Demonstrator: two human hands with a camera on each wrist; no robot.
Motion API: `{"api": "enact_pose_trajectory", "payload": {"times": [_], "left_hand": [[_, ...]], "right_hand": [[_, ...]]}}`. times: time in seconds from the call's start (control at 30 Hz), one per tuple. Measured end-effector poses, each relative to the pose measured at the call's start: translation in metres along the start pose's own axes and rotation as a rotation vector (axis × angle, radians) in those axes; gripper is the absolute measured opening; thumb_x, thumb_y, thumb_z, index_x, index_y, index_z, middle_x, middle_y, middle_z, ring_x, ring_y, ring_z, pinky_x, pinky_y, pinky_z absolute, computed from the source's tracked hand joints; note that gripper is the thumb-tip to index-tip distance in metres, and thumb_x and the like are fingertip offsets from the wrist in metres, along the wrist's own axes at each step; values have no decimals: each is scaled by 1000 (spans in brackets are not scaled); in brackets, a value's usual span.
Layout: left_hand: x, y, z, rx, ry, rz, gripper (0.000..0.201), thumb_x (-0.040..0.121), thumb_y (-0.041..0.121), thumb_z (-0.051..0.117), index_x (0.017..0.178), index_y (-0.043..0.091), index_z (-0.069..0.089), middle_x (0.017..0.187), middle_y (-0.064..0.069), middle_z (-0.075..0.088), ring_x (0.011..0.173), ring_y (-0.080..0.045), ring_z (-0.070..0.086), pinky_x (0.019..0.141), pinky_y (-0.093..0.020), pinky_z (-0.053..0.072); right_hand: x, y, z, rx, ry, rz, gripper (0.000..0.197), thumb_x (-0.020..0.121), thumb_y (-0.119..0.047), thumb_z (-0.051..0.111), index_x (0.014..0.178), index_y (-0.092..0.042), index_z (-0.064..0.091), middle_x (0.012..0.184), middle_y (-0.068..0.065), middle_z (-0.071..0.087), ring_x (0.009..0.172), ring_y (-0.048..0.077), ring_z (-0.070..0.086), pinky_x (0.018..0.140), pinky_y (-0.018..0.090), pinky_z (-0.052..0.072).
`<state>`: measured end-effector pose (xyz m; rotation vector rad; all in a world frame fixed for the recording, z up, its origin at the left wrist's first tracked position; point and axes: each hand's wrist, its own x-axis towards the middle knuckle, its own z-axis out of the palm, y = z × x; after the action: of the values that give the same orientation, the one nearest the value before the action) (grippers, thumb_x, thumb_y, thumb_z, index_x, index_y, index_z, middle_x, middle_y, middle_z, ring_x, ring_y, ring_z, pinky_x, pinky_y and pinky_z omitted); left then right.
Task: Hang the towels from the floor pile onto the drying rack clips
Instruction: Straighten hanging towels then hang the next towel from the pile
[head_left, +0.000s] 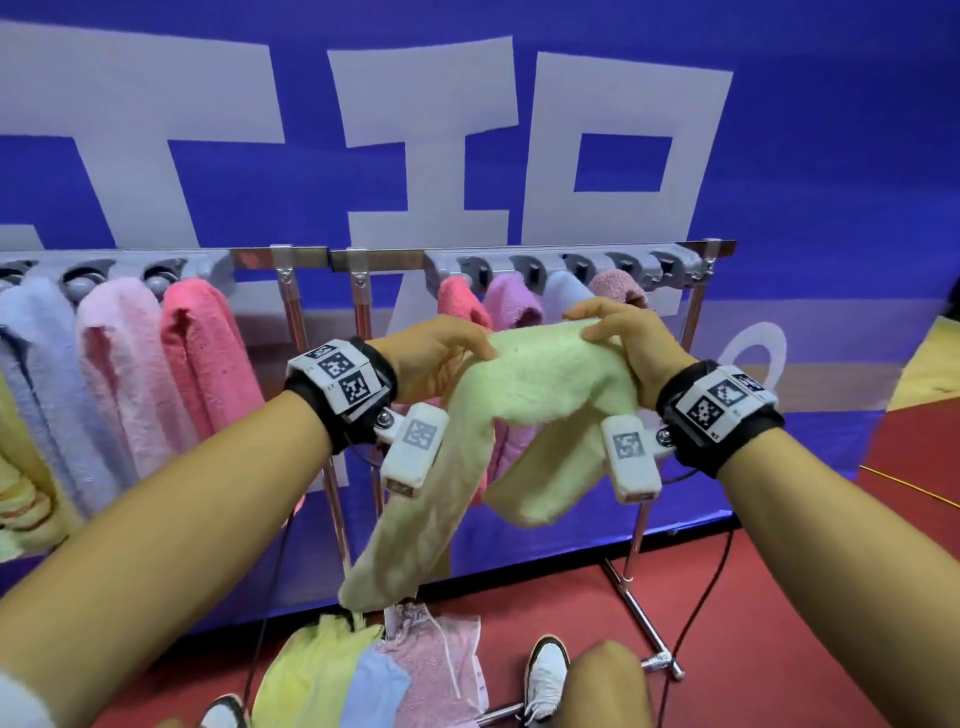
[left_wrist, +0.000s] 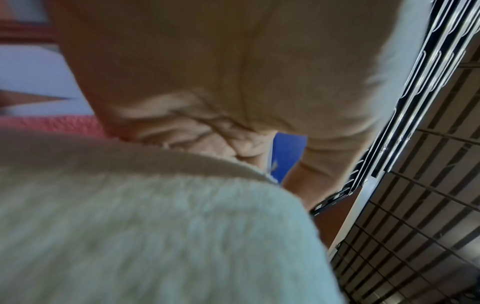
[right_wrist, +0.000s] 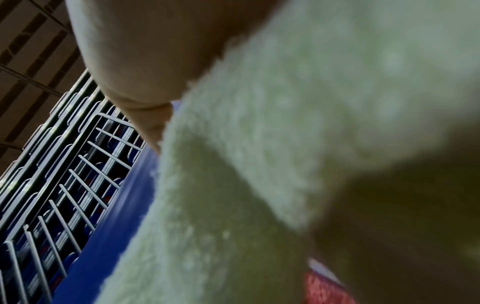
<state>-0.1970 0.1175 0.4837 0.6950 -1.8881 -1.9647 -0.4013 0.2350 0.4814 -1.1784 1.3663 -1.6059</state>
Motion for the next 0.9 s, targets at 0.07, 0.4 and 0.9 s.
{"api": "enact_pose_trajectory", "payload": {"times": [0.07, 0.4, 0.9], "left_hand": [[12, 2, 11, -33, -35, 49, 36, 75, 6, 62, 109, -4, 66, 82, -11, 71, 71, -21, 68, 64, -27, 56], [68, 12, 75, 160, 20, 93, 32, 74, 24, 75, 94, 0, 69, 82, -18, 54, 68, -26, 49, 57, -26, 37], [157, 3, 143, -39, -37, 217, 24, 104, 12, 40, 101, 6, 63, 92, -9, 69, 80, -15, 66, 74, -25, 54]], "right_hand": [[1, 0, -8, -35, -23, 23, 27, 57, -8, 57, 82, -10, 65, 80, 7, 61, 72, 23, 58, 67, 30, 48], [11, -2, -42, -90, -244, 170, 19, 65, -16, 55, 72, -10, 72, 84, 10, 70, 79, 24, 65, 81, 34, 47], [35, -5, -138, -188, -97, 304, 65, 66, -37, 68, 114, 7, 64, 117, 32, 63, 110, 51, 59, 99, 56, 42]]}}
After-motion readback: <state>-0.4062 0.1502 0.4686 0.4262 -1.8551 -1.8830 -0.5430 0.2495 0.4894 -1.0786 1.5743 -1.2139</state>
